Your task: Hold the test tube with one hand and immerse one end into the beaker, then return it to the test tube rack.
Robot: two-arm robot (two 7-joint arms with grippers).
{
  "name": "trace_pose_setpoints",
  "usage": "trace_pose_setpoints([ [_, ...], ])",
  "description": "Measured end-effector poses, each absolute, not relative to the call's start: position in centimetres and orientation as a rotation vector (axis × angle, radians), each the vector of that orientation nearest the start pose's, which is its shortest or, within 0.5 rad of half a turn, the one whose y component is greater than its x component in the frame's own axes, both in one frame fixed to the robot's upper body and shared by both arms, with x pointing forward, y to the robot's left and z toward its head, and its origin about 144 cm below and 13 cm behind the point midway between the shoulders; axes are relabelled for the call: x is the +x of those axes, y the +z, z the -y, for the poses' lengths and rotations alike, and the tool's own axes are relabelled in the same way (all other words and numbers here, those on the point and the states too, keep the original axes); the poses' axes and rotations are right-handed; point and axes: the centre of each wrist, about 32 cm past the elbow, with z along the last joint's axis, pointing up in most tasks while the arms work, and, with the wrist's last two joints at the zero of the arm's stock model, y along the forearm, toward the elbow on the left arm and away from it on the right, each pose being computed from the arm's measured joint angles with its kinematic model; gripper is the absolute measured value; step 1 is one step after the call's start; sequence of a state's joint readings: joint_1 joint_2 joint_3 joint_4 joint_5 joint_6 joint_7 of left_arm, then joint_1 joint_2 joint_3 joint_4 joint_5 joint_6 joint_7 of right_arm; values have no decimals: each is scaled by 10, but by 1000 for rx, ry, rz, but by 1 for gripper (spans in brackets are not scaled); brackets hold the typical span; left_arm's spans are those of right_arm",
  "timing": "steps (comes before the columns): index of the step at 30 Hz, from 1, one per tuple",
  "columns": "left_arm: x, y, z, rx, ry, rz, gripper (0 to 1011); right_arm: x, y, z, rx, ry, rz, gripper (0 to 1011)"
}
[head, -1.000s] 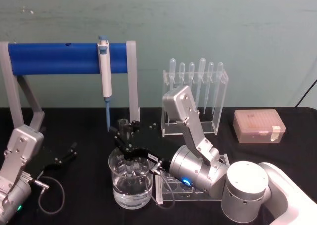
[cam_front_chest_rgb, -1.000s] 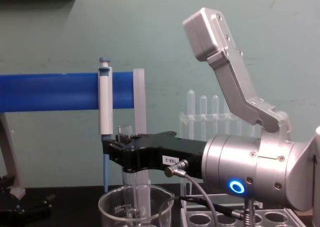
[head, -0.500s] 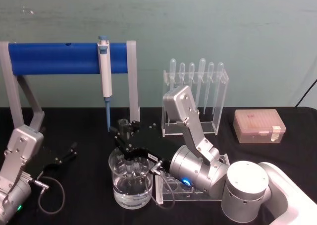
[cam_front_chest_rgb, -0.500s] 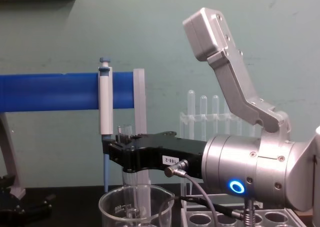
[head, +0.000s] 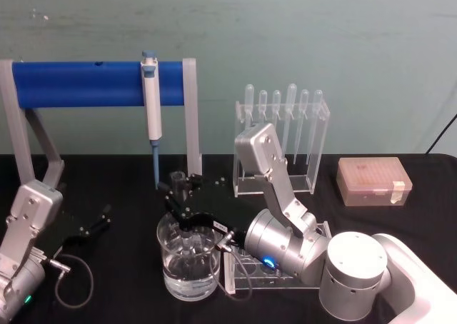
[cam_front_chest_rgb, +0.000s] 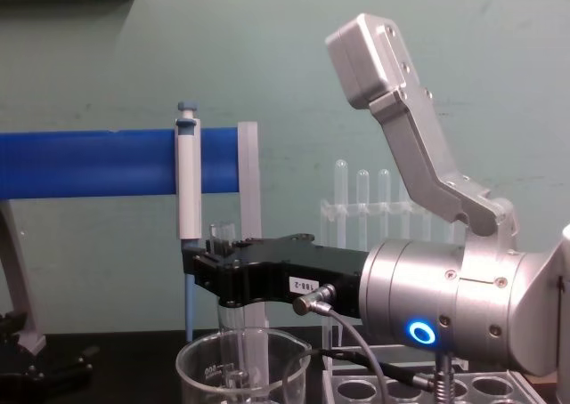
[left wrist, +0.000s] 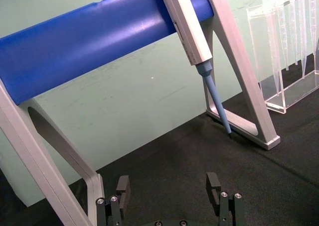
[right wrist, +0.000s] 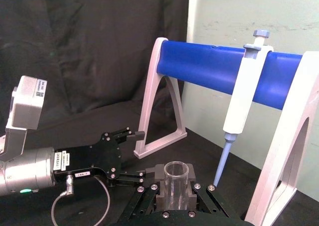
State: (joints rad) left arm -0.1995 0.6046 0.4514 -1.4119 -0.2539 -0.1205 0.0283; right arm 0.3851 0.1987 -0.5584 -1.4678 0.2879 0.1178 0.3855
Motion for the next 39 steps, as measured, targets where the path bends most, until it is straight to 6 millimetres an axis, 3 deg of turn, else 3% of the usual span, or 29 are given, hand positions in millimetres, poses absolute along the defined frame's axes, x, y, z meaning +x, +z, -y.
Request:
trace_pose_setpoints([
  [39,489,1140,-310,304,1248,285,1000,522,1211,123,-44,-670,65,223],
])
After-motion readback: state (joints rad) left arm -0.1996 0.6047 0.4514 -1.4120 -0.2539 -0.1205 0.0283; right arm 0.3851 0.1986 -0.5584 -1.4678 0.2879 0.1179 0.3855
